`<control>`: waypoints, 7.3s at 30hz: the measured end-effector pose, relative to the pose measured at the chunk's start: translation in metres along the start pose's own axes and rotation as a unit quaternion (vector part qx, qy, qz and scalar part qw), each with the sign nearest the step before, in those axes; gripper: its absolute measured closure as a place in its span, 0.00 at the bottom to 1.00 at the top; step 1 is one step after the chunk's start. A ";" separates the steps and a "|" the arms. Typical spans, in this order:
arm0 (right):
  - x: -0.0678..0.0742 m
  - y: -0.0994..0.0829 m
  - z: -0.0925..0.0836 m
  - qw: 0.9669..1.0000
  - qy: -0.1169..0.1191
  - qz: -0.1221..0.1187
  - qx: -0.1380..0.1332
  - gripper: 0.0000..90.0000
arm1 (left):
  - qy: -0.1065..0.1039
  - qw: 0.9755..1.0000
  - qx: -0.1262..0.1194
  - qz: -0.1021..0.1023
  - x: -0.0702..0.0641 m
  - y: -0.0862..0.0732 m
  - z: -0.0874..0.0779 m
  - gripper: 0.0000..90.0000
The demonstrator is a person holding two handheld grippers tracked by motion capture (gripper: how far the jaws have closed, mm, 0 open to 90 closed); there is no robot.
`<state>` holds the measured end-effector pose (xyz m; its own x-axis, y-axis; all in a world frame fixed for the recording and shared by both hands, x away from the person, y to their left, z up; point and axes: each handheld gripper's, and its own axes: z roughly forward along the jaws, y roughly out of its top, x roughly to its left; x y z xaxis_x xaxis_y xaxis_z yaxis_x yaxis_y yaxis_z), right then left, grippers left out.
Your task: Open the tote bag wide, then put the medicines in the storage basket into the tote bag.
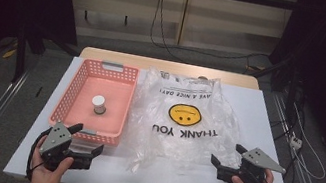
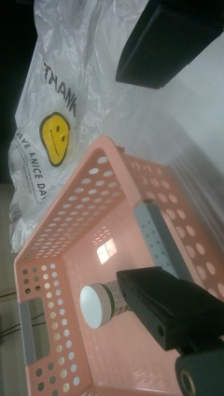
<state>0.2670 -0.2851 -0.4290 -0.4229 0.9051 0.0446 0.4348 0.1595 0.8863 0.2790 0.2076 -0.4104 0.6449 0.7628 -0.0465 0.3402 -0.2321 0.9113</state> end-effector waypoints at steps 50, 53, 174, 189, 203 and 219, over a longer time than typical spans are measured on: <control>0.055 0.027 0.092 0.962 0.142 -0.111 0.203 0.21 | -0.014 1.000 0.008 0.015 -0.002 -0.001 0.002 0.06; 0.057 0.021 0.096 0.959 0.152 -0.110 0.214 0.23 | -0.015 1.000 0.006 0.015 -0.002 -0.001 0.002 0.06; 0.017 0.109 0.078 0.983 0.182 -0.019 0.019 1.00 | -0.023 0.998 0.057 -0.005 0.020 0.029 0.005 0.09; 0.018 0.109 0.079 0.983 0.184 -0.019 0.020 1.00 | -0.040 0.993 0.104 0.028 0.046 0.058 0.027 0.13; 0.019 0.109 0.079 0.982 0.185 -0.022 0.022 1.00 | -0.045 0.990 0.132 0.028 0.067 0.065 0.056 0.12; 0.019 0.108 0.079 0.982 0.186 -0.022 0.024 1.00 | -0.020 0.991 0.130 0.030 0.083 0.080 0.085 0.13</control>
<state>0.3685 -0.2194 -0.3687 -0.6992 0.6921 0.1792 0.4421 0.2216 0.8692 0.4178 0.2011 -0.3764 0.6945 0.7193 -0.0166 0.4616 -0.4277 0.7772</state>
